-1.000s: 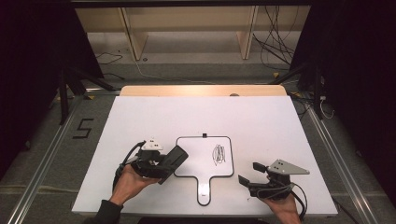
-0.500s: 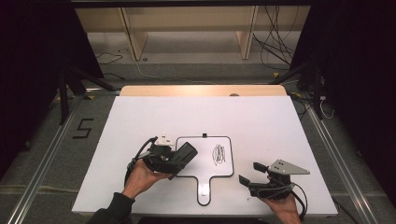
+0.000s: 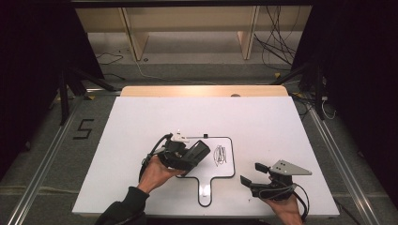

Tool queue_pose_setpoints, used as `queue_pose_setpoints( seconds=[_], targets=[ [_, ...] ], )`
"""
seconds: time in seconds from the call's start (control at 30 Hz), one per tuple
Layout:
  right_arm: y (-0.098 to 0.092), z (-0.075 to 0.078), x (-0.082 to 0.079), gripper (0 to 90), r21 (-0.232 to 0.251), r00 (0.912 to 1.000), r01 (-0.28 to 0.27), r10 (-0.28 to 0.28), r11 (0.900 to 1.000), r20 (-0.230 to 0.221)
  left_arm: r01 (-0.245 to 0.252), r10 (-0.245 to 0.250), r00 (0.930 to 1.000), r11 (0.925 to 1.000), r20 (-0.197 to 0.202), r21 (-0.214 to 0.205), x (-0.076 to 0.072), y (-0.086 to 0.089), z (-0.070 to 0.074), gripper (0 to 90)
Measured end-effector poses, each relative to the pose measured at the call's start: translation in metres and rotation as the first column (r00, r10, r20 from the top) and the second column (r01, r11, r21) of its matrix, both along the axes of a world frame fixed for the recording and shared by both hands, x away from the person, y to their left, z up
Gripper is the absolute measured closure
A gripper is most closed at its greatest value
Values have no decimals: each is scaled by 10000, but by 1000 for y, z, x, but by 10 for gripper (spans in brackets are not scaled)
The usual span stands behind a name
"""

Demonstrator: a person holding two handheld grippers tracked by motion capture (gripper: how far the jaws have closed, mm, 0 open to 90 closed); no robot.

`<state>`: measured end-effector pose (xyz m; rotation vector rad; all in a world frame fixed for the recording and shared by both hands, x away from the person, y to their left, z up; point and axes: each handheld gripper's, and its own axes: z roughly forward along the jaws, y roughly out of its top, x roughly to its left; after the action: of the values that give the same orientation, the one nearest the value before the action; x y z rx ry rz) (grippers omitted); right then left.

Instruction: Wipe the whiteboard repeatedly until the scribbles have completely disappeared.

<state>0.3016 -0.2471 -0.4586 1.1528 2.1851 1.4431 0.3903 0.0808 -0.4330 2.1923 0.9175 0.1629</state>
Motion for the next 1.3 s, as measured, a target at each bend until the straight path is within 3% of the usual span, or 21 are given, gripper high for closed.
queue_pose_setpoints(
  seconds=[0.63,1.3],
  targets=[
    [1,2,-1,216,-21,10000,-14,15,10000,68,162,-155,9994,9995,-304,261,25,-44,-15,401],
    [0,2,-1,216,4,10000,8,-8,10000,36,362,-324,9982,9966,-510,742,32,-58,-30,401]
  ],
)
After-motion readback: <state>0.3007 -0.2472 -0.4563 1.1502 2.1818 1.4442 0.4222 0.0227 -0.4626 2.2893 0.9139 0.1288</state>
